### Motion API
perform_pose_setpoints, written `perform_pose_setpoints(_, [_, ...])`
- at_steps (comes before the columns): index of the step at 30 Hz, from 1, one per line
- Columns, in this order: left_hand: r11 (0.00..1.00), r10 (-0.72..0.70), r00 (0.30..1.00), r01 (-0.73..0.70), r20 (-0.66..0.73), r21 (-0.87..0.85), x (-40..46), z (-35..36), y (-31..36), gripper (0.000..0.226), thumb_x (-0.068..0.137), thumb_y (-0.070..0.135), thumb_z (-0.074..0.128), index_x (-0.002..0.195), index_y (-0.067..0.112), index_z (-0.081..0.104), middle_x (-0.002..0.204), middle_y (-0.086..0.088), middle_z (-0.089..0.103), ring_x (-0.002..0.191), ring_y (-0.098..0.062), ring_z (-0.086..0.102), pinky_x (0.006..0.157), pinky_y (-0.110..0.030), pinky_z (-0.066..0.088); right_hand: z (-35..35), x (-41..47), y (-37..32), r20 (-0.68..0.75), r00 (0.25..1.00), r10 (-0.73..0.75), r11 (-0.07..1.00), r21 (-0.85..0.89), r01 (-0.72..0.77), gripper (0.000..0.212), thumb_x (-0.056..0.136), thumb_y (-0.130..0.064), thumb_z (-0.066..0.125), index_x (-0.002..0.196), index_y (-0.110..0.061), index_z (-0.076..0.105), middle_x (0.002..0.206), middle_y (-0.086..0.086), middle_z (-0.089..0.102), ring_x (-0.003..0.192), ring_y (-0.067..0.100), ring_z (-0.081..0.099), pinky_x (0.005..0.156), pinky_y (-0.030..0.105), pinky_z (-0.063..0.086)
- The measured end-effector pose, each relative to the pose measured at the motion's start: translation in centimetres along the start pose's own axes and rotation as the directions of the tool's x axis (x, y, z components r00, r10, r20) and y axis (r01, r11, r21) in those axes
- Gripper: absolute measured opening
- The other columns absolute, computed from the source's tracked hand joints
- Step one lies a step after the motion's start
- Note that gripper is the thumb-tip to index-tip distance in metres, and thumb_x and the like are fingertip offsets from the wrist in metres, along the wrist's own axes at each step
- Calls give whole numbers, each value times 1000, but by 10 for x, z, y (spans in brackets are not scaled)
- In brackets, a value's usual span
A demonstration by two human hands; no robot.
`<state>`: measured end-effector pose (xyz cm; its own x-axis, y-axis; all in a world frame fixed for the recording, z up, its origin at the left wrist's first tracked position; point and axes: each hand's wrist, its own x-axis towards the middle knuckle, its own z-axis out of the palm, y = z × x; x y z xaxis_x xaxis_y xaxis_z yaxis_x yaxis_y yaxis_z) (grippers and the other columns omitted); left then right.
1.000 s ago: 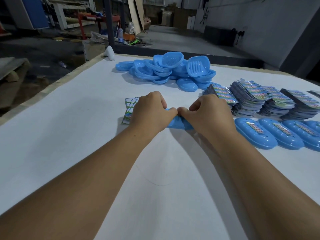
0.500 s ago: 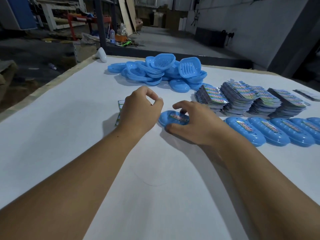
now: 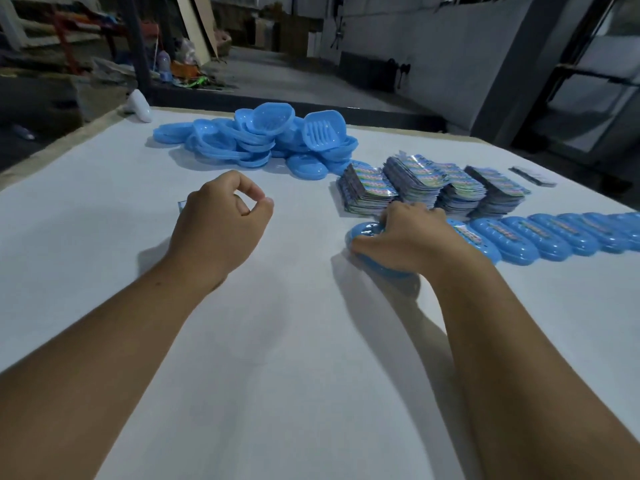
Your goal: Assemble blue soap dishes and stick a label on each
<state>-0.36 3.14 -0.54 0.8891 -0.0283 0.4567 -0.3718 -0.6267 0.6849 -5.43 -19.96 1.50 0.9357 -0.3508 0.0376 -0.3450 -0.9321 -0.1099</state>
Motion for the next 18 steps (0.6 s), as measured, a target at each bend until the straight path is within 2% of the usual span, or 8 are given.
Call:
perform_pose_setpoints(4, [1000,-1,1000,1,-11,-12,0,-3,0,12,93,36,66,90,25,62,50,5,58,58,-13,59,74,-32,48,-3,3,7,-8,999,39,998,59,-38,60,77,-58,59,124,-20,54,129,13,57,124,38,45,101,44,37])
perform_pose_setpoints(7, [1000,7,1000,-7,-15,-4,-1,-3,1,13,94,35,66,93,23,63,55,3,60,58,-13,59,66,-29,44,-7,3,16,-19,997,72,992,104,-70,53,83,-45,64,129,-20,52,132,13,55,126,39,43,101,44,40])
perform_pose_setpoints(10, [1000,15,1000,-15,-8,0,-1,-2,0,13,95,35,66,94,22,63,57,3,60,58,-13,58,59,-24,41,-11,5,25,-34,992,123,985,121,-118,48,85,-31,64,131,-21,53,133,14,51,127,41,41,98,44,42])
perform_pose_setpoints(13, [1000,18,1000,-18,0,-8,0,-2,0,16,93,37,67,88,22,65,56,4,59,58,-13,57,61,-26,43,-11,7,27,-18,989,148,980,137,-144,43,83,-23,64,125,-21,57,129,13,53,125,41,43,100,46,45])
perform_pose_setpoints(15, [999,27,999,-26,24,-21,0,-4,-1,19,92,41,68,82,24,66,56,6,59,58,-12,56,66,-30,47,-9,10,26,-57,991,125,980,162,-115,35,83,-20,65,117,-16,63,121,12,58,118,38,48,93,42,47])
perform_pose_setpoints(18, [997,73,995,-69,72,-47,-2,-4,0,29,90,48,69,72,25,65,54,8,57,55,-9,53,61,-28,45,-6,11,20,-162,987,21,930,365,40,16,82,-17,68,98,-14,69,86,-3,63,87,21,57,71,30,42])
